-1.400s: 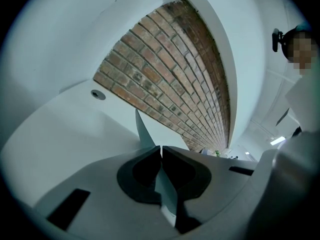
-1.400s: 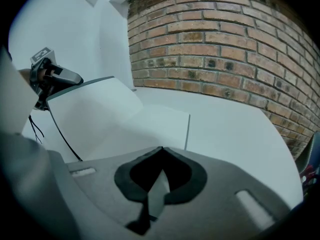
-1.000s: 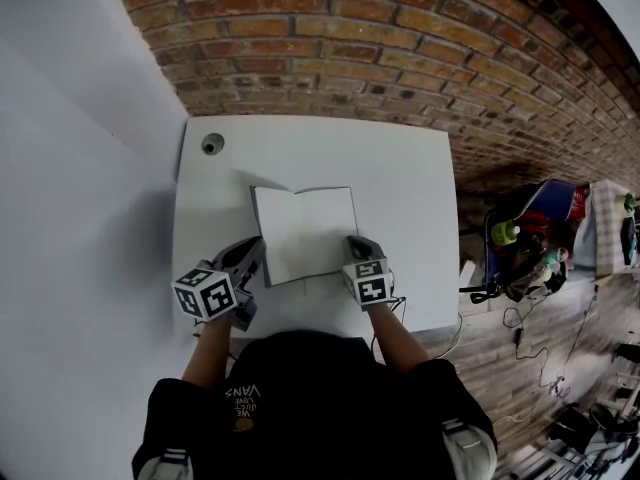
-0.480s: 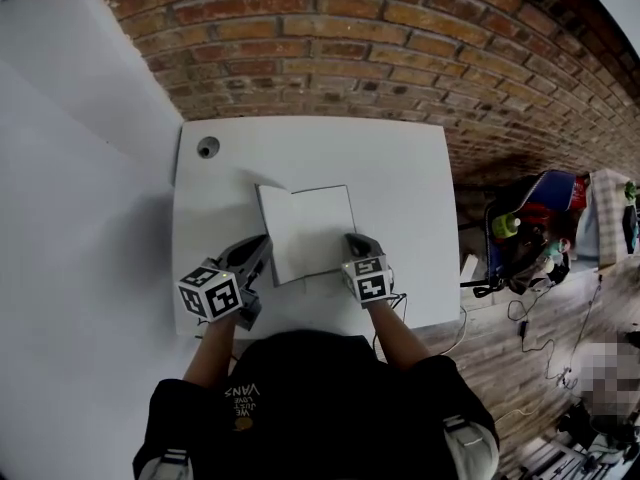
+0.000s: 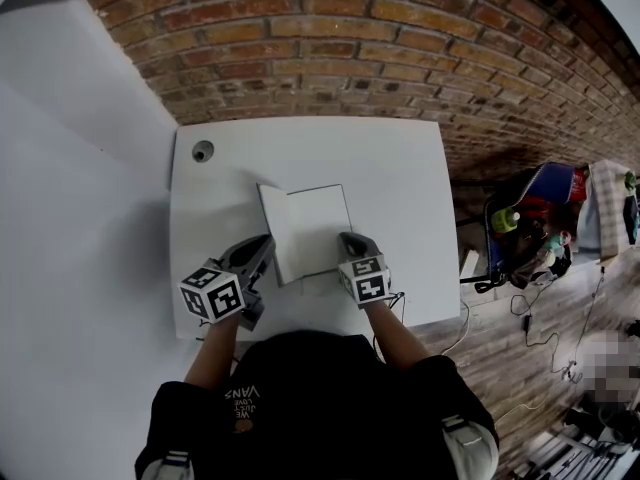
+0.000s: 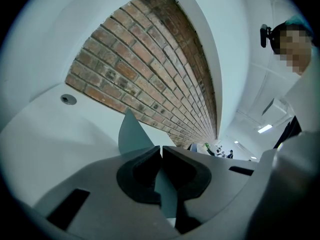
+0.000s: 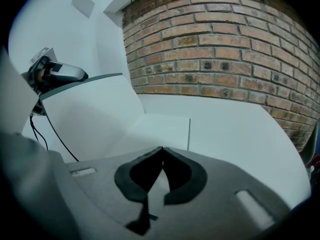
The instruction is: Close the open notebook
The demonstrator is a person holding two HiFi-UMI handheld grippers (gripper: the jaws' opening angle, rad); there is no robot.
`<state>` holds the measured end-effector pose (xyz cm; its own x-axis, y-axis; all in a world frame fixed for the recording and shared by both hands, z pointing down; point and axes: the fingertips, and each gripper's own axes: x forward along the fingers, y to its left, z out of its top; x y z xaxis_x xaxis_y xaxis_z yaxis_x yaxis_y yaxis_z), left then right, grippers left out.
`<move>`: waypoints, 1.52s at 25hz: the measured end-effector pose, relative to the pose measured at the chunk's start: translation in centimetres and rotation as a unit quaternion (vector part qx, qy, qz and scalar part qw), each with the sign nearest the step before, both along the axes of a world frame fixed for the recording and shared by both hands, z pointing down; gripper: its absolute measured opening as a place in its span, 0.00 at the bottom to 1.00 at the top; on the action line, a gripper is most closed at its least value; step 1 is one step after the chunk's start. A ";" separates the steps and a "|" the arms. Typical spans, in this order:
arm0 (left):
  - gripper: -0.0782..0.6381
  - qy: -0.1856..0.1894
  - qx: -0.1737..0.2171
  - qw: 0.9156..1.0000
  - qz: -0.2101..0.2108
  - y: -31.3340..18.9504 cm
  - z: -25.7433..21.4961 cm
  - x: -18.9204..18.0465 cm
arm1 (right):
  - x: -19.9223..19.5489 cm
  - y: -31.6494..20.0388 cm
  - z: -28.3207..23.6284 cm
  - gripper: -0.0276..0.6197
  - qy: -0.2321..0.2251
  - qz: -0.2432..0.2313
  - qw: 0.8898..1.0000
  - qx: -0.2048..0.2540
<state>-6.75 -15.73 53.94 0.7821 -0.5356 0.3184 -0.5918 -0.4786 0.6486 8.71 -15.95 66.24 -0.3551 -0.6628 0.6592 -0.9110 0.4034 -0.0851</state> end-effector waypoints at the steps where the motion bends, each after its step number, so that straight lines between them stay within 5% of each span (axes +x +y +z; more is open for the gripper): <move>1: 0.14 0.000 0.001 1.000 0.002 0.0 -0.1 0.2 | -0.1 0.0 -0.2 0.04 -0.004 0.000 1.000 0.003; 38: 0.14 0.015 0.020 0.998 0.062 -0.2 -1.2 6.1 | 4.7 2.5 -3.3 0.04 -0.023 0.064 0.997 0.035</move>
